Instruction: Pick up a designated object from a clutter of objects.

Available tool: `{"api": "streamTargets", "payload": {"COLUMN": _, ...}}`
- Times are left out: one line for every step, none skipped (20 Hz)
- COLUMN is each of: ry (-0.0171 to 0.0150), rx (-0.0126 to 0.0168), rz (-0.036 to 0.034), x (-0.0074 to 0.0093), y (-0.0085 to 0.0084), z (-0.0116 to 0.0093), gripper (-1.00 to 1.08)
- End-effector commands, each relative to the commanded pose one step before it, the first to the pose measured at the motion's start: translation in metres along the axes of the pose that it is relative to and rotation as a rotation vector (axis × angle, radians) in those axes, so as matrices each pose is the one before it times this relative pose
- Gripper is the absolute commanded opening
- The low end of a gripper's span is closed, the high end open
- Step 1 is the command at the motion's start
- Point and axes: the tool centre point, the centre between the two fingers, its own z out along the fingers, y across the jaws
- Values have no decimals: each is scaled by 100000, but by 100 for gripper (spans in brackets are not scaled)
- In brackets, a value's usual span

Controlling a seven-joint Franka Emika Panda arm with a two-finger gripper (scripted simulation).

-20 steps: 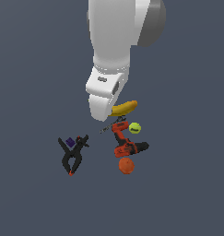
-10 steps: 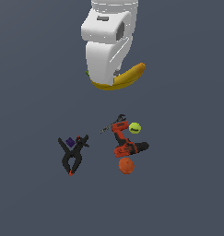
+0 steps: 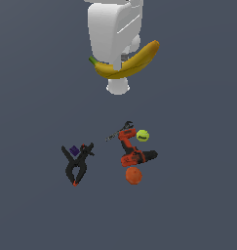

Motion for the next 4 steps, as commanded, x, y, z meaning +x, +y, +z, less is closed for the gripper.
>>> {"api": "streamTargets", "payload": {"ry": 22, "rx": -77, "rz": 13, "x": -2, "y": -62, "z": -545, "gripper": -100}}
{"api": "streamTargets", "payload": {"ry": 0, "rx": 0, "rz": 0, "x": 9, "y": 13, "z": -58, "gripper": -100}}
{"api": "streamTargets", "payload": {"ry": 0, "rx": 0, "rz": 0, "x": 12, "y": 28, "z": -5, "gripper": -100}}
{"api": "streamTargets", "payload": {"ry": 0, "rx": 0, "rz": 0, "x": 7, "y": 19, "z": 17, "gripper": -100}}
